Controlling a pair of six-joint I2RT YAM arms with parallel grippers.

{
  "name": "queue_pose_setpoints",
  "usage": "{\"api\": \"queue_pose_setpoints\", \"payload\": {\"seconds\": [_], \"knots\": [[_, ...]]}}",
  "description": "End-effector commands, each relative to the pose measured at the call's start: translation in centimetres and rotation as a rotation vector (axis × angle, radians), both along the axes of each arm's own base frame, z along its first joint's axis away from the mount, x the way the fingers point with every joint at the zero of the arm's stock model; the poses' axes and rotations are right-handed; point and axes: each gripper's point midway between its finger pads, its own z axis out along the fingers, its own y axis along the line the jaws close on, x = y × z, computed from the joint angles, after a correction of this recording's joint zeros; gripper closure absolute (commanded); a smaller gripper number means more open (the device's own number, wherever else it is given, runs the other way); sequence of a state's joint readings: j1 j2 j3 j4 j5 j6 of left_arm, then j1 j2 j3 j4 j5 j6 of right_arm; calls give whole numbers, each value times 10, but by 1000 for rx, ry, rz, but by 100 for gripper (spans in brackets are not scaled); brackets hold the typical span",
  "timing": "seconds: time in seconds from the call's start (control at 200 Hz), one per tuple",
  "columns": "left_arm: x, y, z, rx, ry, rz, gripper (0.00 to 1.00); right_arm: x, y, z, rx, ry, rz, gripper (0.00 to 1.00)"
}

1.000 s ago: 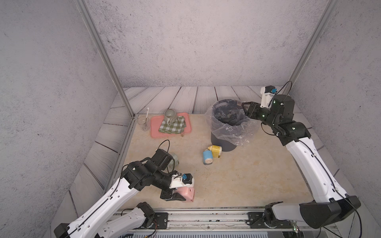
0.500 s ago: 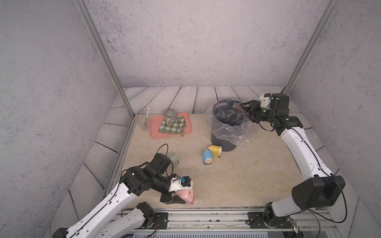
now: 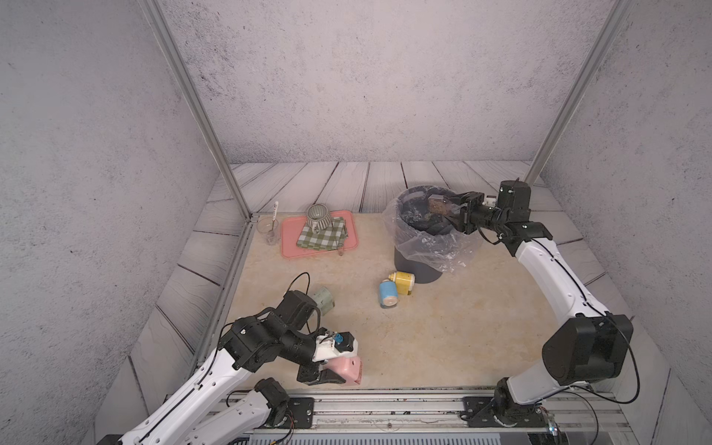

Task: Take out the pencil sharpener tray and clean the shavings
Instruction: Pour the shavings into the trash bin.

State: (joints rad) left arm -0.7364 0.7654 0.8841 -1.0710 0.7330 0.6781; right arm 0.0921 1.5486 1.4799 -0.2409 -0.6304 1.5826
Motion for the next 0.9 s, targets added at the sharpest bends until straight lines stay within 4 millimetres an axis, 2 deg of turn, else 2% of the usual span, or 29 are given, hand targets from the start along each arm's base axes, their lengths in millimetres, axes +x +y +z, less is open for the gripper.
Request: {"api": "queue_pose_setpoints", "payload": {"seconds": [0.0, 0.27, 0.395, 0.55, 0.756, 0.896], "knots": [[-4, -4, 9, -48, 12, -13, 100, 2, -5, 32, 101, -7, -65, 100], [-2, -12, 17, -98, 15, -8, 100, 5, -17, 44, 344, 80, -222, 100], [0, -15, 21, -117, 13, -6, 100, 4, -20, 43, 424, 113, -262, 100], [1, -17, 23, -131, 13, -3, 100, -2, -12, 30, 483, 150, -264, 100], [0, -18, 21, -137, 28, 2, 100, -9, 16, 15, 516, 184, -201, 100], [-2, -16, 18, -135, 35, 8, 100, -10, 25, 21, 507, 170, -174, 100]]}}
